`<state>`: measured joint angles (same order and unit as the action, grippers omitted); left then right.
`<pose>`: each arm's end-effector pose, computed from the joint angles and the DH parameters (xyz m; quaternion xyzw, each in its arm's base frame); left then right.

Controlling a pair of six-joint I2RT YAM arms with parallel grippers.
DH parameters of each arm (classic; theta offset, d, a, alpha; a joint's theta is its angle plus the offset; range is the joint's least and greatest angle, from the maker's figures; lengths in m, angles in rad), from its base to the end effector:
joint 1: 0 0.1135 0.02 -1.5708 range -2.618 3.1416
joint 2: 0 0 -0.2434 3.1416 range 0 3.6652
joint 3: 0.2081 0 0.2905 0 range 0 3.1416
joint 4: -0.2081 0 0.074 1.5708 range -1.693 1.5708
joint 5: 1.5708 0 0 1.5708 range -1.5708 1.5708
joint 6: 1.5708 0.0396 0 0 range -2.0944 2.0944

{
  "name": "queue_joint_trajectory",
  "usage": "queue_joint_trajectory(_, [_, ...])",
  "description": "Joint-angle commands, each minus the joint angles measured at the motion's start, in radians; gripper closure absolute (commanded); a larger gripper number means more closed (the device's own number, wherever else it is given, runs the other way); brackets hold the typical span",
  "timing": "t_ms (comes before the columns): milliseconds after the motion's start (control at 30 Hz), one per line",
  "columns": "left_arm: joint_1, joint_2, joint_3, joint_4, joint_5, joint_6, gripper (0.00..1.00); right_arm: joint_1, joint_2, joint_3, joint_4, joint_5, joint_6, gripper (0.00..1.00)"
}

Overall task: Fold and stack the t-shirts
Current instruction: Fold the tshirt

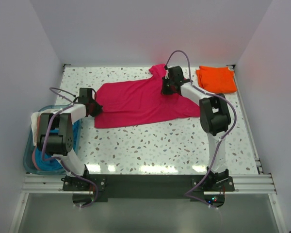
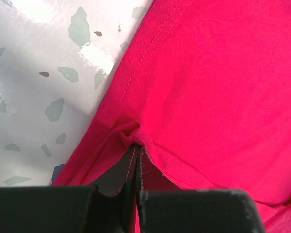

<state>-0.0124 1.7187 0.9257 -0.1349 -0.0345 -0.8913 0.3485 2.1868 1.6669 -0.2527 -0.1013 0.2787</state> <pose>0.3662 -0.0032 0.1030 -0.4085 0.8562 -0.1232 0.2913 0.4858 0.1808 0.1439 -0.0518 0.9190 0.1641 0.3548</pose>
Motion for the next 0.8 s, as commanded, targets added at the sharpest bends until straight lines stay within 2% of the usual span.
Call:
queue_joint_trajectory(0, [0.011,-0.018,0.036,0.038,-0.018,-0.024,0.96,0.015,-0.018,0.022,0.082,-0.032,-0.062,0.91])
queue_joint_trajectory(167, [0.012,-0.022,0.033,0.04,-0.03,-0.032,0.9,0.023,-0.016,0.024,0.089,-0.051,-0.088,0.88])
queue_joint_trajectory(400, [0.037,-0.019,0.036,0.05,-0.028,-0.037,0.91,0.032,-0.015,0.03,0.087,-0.066,-0.111,0.84])
queue_joint_trajectory(533, [0.045,-0.015,0.041,0.054,-0.03,-0.035,0.93,0.032,-0.044,0.019,0.084,-0.029,-0.104,0.73])
queue_joint_trajectory(567, [0.045,-0.013,0.045,0.055,-0.028,-0.037,0.94,0.033,-0.051,0.014,0.084,-0.018,-0.099,0.67])
queue_joint_trajectory(767, [0.051,0.004,0.058,0.066,-0.015,-0.041,0.94,0.03,-0.127,-0.015,0.035,0.078,-0.078,0.59])
